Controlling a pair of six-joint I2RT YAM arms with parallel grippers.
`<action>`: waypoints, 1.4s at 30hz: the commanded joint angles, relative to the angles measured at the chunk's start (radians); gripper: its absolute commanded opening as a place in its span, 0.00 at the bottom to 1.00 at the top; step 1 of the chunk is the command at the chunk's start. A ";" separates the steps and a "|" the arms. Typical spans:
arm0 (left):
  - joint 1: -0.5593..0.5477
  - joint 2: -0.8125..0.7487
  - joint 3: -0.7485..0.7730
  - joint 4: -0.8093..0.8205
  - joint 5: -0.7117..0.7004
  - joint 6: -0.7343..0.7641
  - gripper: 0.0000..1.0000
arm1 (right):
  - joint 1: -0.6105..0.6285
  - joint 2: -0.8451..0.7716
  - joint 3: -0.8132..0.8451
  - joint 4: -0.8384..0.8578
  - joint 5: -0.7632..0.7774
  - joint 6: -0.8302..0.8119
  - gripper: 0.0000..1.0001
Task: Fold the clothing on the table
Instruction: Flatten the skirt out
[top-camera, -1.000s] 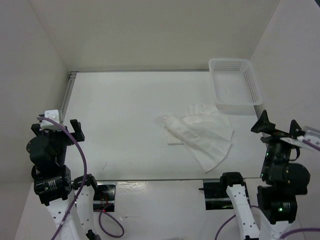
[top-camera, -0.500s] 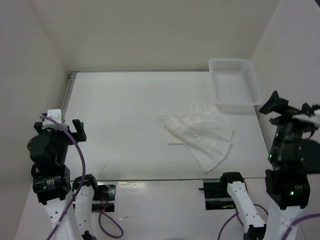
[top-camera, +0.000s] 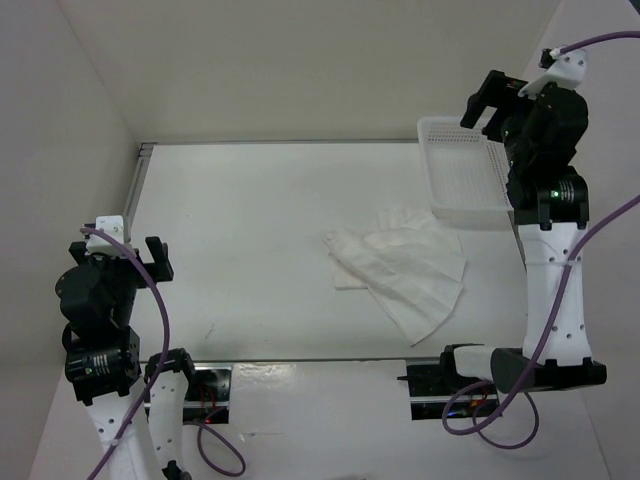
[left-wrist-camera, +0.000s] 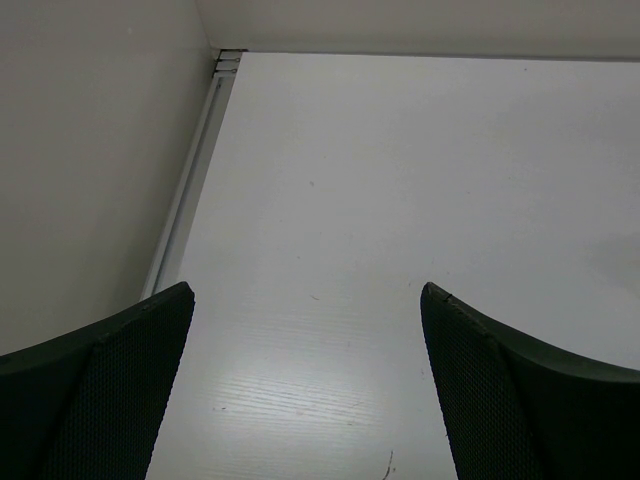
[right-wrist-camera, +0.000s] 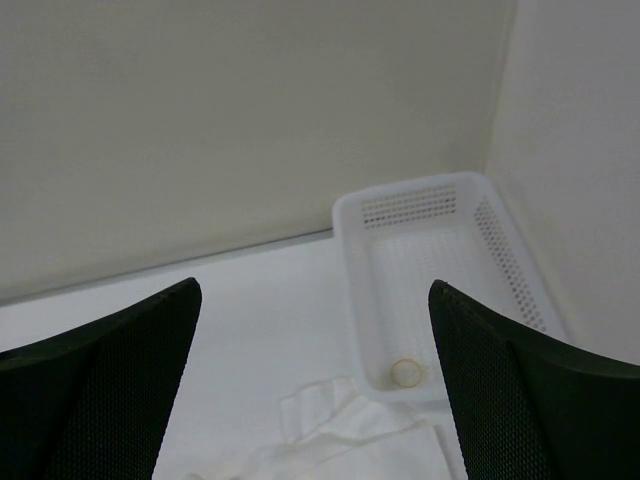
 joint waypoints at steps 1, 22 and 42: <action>-0.012 -0.006 -0.003 0.045 -0.016 -0.026 1.00 | -0.003 0.039 0.058 -0.040 -0.171 0.091 0.98; -0.012 0.031 -0.012 0.045 -0.025 -0.026 1.00 | 0.402 0.437 0.190 0.064 0.107 -0.122 0.98; -0.012 0.337 0.083 0.037 -0.075 0.042 1.00 | 0.402 0.480 0.120 -0.140 -0.146 -0.401 0.98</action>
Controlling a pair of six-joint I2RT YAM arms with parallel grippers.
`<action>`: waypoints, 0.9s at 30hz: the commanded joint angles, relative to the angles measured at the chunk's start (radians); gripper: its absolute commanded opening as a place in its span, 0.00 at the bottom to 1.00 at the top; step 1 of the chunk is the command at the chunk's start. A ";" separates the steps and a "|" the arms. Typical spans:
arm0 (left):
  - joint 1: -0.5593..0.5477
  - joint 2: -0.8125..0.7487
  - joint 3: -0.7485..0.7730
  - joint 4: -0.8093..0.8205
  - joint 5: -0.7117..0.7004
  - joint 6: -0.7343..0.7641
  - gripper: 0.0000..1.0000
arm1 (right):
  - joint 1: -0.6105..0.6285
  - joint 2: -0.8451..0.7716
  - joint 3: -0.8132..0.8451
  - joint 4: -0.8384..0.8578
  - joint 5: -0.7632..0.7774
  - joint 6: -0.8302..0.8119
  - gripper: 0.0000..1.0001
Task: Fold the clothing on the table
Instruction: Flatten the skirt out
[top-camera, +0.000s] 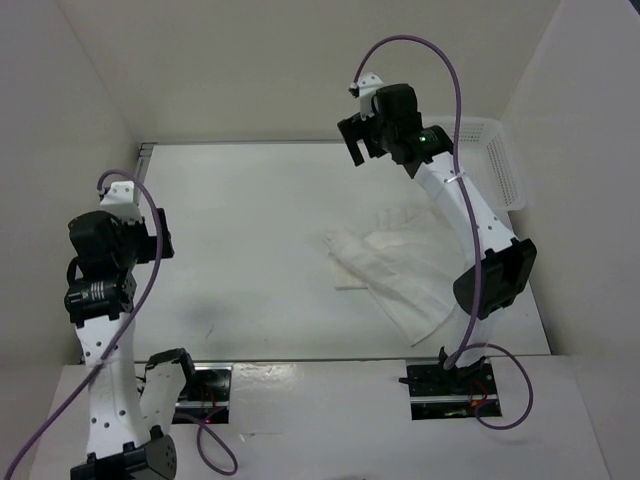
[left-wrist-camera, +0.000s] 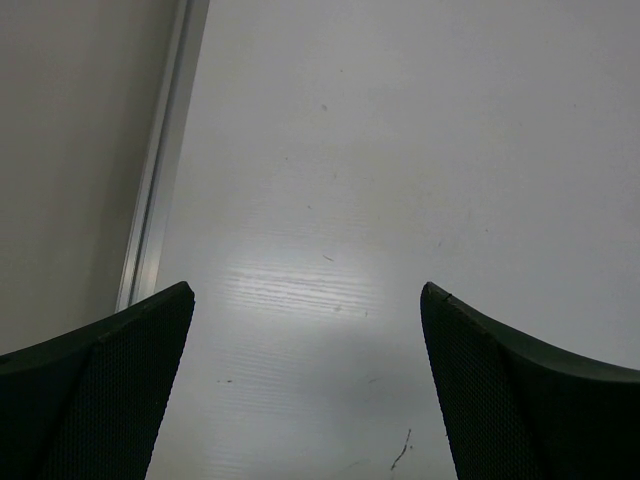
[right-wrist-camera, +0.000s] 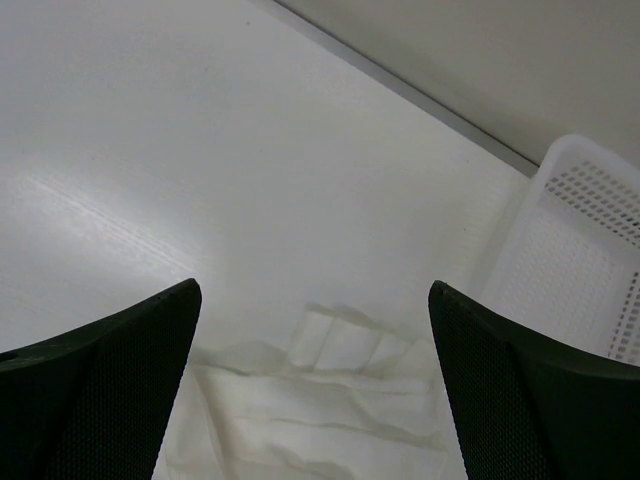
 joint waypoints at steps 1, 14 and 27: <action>-0.003 0.047 0.082 0.019 -0.037 0.027 1.00 | -0.001 -0.100 -0.085 -0.038 -0.048 -0.033 0.98; -0.003 0.250 0.254 -0.189 -0.006 0.059 1.00 | -0.041 -0.242 -0.279 -0.373 -0.356 -0.268 0.98; 0.006 0.230 0.323 -0.234 -0.024 -0.007 1.00 | -0.259 -0.672 -0.586 -0.264 -0.304 -0.066 0.98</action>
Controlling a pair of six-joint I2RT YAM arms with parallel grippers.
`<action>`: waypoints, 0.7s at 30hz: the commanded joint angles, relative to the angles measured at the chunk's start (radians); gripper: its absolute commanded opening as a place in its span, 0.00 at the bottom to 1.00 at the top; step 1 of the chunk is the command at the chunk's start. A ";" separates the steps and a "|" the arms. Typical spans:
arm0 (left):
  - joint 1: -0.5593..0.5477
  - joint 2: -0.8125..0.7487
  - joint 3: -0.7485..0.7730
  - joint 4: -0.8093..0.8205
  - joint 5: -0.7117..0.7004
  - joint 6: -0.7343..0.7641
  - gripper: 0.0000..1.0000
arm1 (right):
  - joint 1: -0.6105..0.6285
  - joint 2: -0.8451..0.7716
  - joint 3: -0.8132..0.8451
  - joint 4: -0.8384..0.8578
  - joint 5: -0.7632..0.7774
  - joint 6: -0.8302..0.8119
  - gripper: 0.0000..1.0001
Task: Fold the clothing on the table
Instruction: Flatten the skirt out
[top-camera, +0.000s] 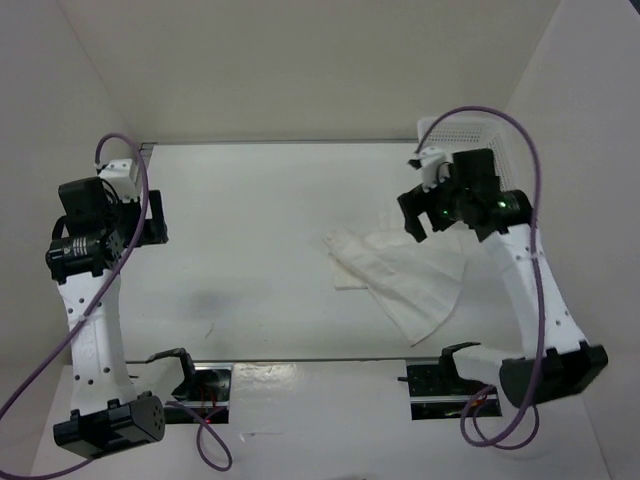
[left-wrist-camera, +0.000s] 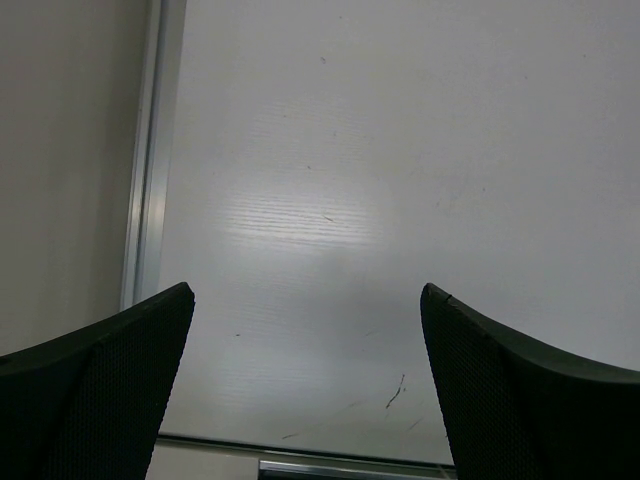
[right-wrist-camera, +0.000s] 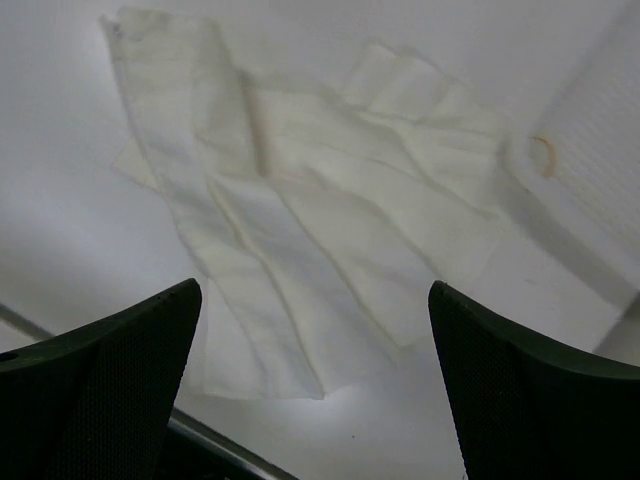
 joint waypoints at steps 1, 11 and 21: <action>0.006 -0.045 0.013 0.015 -0.031 -0.034 1.00 | -0.114 -0.163 -0.057 0.103 0.014 0.106 0.98; 0.006 -0.163 -0.048 0.077 -0.032 0.022 1.00 | -0.428 -0.554 -0.219 0.136 0.006 0.222 0.98; 0.006 -0.220 -0.123 0.148 -0.001 0.012 1.00 | -0.660 -0.701 -0.256 0.174 -0.202 0.278 0.98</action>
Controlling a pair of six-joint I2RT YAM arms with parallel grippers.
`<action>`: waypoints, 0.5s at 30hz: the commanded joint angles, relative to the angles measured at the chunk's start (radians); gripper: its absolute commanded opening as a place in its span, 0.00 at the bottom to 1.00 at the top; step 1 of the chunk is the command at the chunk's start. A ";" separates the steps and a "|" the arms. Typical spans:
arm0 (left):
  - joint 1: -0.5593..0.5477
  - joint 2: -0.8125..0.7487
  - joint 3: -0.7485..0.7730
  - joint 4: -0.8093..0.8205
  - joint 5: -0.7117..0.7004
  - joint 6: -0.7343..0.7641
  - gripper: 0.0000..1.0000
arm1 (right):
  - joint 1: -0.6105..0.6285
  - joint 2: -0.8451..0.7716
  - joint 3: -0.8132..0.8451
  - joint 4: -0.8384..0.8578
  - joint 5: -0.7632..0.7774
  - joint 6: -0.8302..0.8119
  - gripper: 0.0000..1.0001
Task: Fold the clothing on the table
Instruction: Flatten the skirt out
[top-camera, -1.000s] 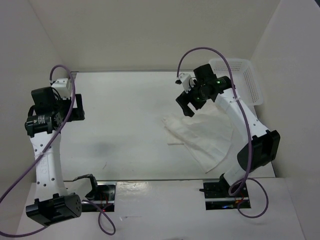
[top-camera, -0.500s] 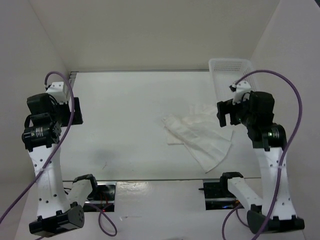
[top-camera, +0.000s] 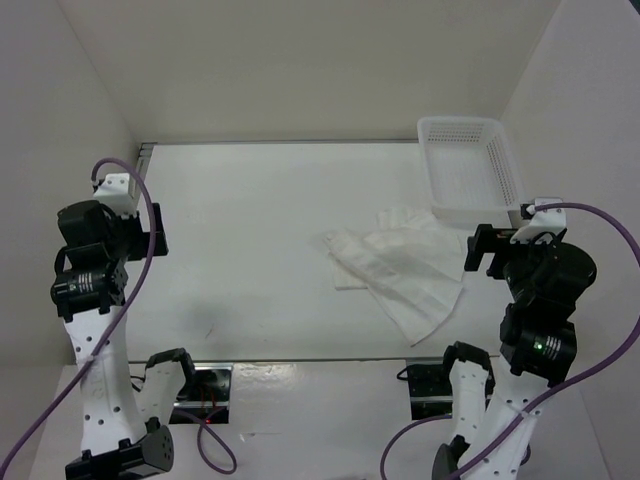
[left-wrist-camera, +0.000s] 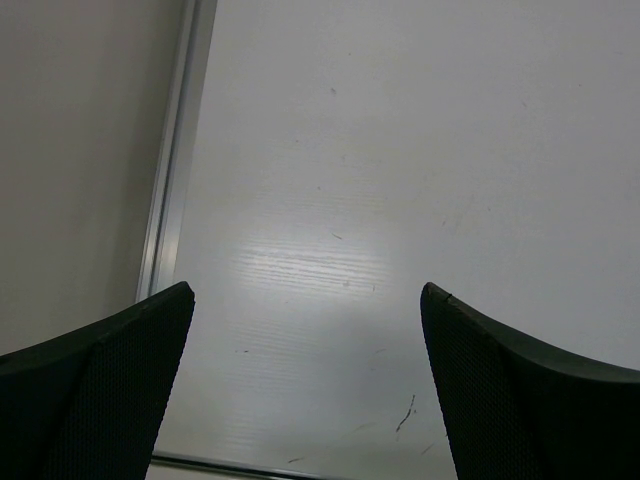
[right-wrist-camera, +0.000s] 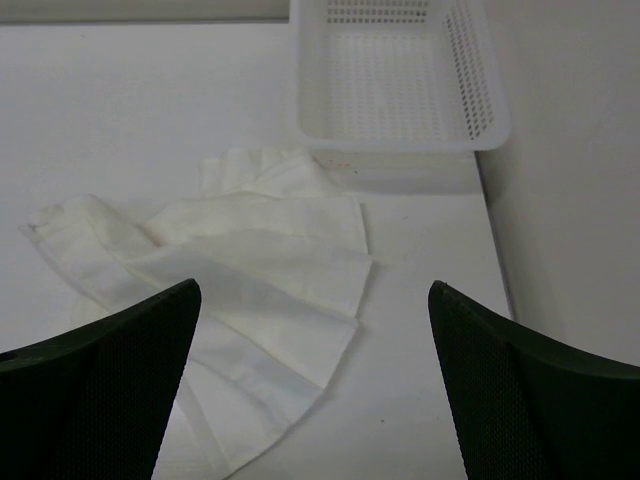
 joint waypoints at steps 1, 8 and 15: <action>0.004 -0.058 -0.023 0.082 0.017 0.004 1.00 | -0.031 0.005 -0.014 0.066 -0.146 0.050 0.98; 0.004 -0.120 -0.126 0.111 0.049 -0.014 1.00 | -0.046 0.172 -0.034 0.138 -0.284 0.026 0.98; 0.004 -0.175 -0.174 0.131 0.049 -0.023 1.00 | 0.004 0.355 0.041 0.209 -0.198 -0.007 0.98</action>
